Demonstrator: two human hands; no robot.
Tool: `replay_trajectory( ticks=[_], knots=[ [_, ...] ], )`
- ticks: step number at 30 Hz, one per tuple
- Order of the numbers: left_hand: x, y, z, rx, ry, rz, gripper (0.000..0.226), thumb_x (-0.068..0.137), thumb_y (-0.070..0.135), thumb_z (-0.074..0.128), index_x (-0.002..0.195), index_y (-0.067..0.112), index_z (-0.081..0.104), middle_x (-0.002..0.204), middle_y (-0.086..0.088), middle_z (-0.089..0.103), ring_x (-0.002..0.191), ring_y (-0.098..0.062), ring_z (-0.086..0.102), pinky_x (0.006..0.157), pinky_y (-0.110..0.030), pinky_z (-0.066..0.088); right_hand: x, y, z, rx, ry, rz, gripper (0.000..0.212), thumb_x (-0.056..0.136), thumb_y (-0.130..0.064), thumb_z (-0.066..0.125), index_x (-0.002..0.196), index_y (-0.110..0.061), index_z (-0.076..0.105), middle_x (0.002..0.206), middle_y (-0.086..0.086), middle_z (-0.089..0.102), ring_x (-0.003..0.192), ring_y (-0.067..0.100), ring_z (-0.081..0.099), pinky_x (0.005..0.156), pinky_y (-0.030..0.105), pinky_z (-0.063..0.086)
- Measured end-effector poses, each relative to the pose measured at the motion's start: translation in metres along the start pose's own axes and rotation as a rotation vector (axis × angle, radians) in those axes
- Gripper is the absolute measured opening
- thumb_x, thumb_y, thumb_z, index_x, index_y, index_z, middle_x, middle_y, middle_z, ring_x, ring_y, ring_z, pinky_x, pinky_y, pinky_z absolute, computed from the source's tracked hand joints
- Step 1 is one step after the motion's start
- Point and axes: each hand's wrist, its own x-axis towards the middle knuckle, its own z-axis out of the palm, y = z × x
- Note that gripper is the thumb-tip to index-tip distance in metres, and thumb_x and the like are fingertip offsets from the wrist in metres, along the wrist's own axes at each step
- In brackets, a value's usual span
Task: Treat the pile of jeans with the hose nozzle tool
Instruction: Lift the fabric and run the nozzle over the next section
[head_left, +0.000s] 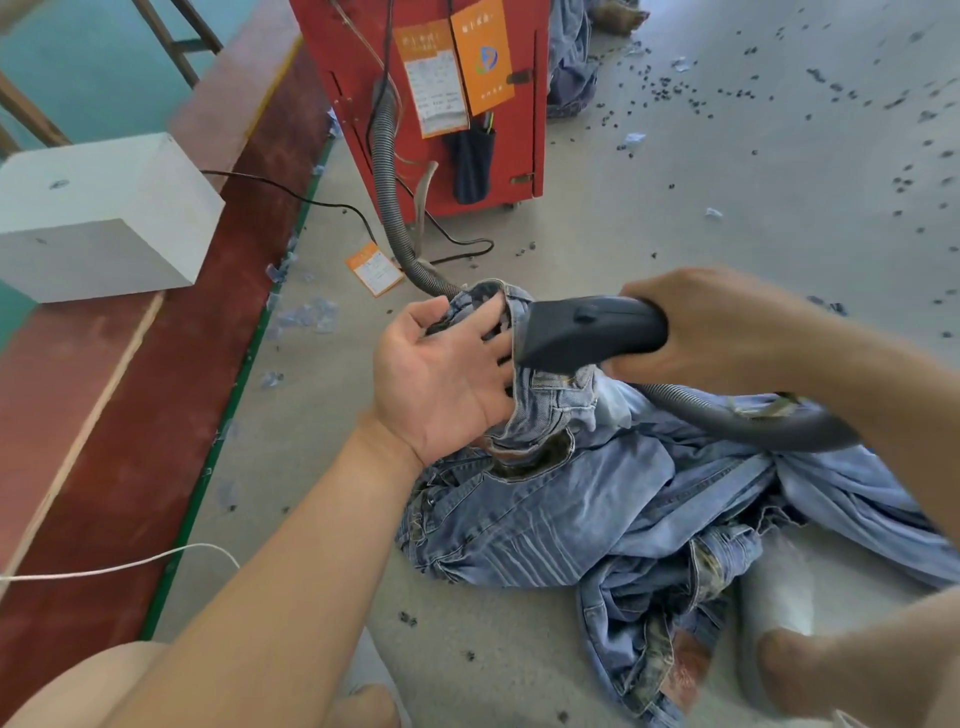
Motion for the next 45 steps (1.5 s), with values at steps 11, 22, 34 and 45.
replay_trajectory(
  ticks=[11, 22, 34, 45],
  knots=[
    [-0.002, 0.005, -0.003, -0.121, 0.077, 0.124, 0.08, 0.098, 0.051, 0.028, 0.162, 0.003, 0.022, 0.166, -0.023, 0.023, 0.148, -0.04, 0.029, 0.126, -0.056, 0.011, -0.012, 0.005, -0.024, 0.161, -0.096, 0.179, 0.016, 0.079, -0.037, 0.079, 0.078, -0.026, 0.068, 0.054, -0.002, 0.066, 0.041, 0.01, 0.058, 0.041, 0.021, 0.043],
    [0.002, -0.001, -0.005, -0.12, 0.099, 0.122, 0.083, 0.097, 0.052, 0.026, 0.164, 0.005, 0.012, 0.171, -0.019, 0.006, 0.144, -0.036, 0.023, 0.126, -0.055, 0.0, 0.0, -0.002, -0.008, 0.129, 0.07, 0.152, 0.018, 0.08, -0.039, 0.077, 0.079, -0.024, 0.066, 0.058, -0.002, 0.065, 0.047, 0.009, 0.057, 0.05, 0.031, 0.044],
    [0.003, 0.002, 0.002, -0.135, 0.13, 0.148, 0.084, 0.095, 0.049, 0.029, 0.164, 0.005, 0.01, 0.17, -0.02, 0.01, 0.147, -0.037, 0.021, 0.125, -0.052, 0.004, 0.0, -0.012, 0.001, 0.203, 0.122, 0.189, 0.019, 0.081, -0.038, 0.076, 0.082, -0.021, 0.068, 0.059, 0.004, 0.066, 0.052, 0.019, 0.06, 0.054, 0.037, 0.048],
    [0.005, -0.006, 0.018, -0.119, 0.123, 0.151, 0.041, 0.093, 0.031, 0.046, 0.128, 0.009, 0.048, 0.124, -0.014, 0.057, 0.11, -0.031, 0.058, 0.104, -0.048, 0.04, 0.015, -0.008, 0.016, 0.58, 0.357, 0.364, 0.035, 0.086, -0.036, 0.079, 0.077, -0.005, 0.065, 0.061, 0.014, 0.061, 0.054, 0.023, 0.057, 0.058, 0.041, 0.049]
  ],
)
